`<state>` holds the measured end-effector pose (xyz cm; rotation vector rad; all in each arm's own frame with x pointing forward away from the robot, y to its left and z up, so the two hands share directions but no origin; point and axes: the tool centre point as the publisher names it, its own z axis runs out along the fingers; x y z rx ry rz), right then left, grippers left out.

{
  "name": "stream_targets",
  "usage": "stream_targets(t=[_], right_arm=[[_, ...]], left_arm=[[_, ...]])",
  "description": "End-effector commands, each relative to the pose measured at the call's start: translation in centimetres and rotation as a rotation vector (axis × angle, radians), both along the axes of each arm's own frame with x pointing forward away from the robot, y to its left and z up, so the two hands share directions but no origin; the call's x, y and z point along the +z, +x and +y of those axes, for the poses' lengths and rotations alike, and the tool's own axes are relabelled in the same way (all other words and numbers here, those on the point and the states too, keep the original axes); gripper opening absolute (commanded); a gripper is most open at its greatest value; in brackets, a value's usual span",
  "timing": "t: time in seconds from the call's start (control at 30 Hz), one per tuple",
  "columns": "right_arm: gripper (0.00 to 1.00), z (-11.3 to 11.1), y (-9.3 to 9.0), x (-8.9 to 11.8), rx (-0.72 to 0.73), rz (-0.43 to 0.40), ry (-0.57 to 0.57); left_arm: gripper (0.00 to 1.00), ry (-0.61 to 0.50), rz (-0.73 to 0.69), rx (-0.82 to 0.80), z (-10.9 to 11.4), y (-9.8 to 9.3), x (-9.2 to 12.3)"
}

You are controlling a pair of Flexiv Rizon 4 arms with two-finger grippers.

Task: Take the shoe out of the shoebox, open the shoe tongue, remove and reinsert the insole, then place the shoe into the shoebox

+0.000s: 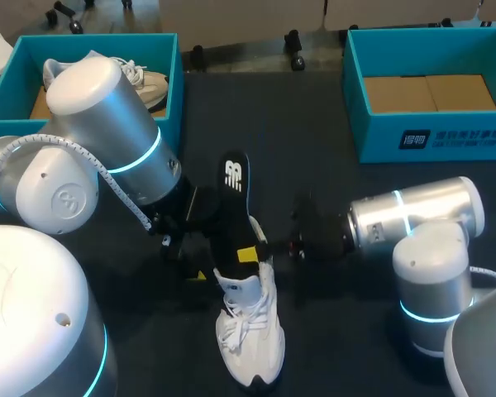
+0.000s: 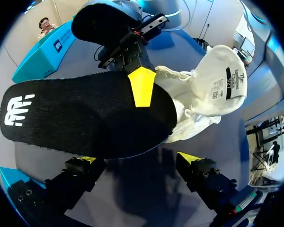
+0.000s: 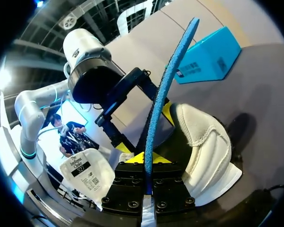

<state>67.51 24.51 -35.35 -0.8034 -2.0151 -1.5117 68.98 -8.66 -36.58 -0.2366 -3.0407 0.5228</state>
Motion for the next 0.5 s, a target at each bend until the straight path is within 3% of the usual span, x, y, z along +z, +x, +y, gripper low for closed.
stream_targets(t=[0.03, 0.5], right_arm=[[0.0, 0.52, -0.75, -0.69, 0.012, 0.0, -0.005], [0.0, 0.62, -0.55, 0.19, 0.023, -0.036, -0.017]], left_arm=[[1.0, -0.002, 0.0, 0.0, 0.02, -0.03, -0.06], [1.0, -0.002, 0.0, 0.0, 0.02, -0.03, -0.06]])
